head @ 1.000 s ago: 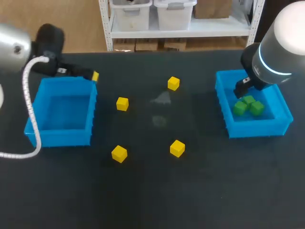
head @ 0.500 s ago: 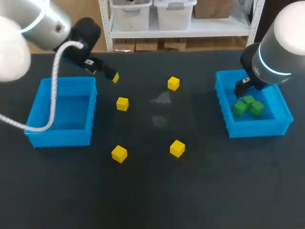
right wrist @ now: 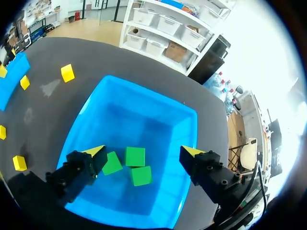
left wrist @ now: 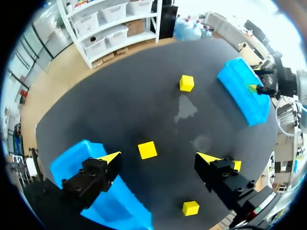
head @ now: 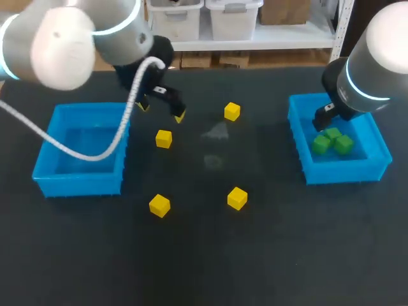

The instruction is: Put the green cubes in the right bin and the yellow cubes in the left bin.

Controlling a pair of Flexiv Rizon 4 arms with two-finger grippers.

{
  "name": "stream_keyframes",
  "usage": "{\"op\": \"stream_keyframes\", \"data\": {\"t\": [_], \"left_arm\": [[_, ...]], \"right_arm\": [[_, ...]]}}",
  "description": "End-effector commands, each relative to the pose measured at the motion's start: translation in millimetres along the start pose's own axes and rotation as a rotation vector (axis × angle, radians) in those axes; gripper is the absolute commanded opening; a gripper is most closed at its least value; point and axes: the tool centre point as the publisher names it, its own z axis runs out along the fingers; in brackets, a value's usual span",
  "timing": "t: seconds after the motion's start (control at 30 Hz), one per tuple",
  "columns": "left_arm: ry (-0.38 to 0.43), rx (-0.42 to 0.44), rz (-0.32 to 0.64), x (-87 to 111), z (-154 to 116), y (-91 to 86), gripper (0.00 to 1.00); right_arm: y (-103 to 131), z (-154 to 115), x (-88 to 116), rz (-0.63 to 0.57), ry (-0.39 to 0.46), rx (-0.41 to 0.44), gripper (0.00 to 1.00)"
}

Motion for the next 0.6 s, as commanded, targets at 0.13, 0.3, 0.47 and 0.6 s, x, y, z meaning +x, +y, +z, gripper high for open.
{"op": "stream_keyframes", "data": {"t": [0.13,0.3,0.47,0.6], "left_arm": [[0.122,-0.052,-0.037,-7.4,21,-5.1,1.0],[0.13,-0.066,-0.06,-8.0,34,3.8,1.0],[0.138,-0.075,-0.101,-7.3,43,13.5,1.0],[0.146,-0.081,-0.111,-4.0,51,18.0,1.0]], "right_arm": [[0,-1,1,0.001,-0.004,0.002,1.0],[0,-1,1,0.001,-0.004,0.002,1.0],[0,-1,1,0.001,-0.004,0.002,1.0],[0,-1,1,0.001,-0.004,0.002,1.0]]}}
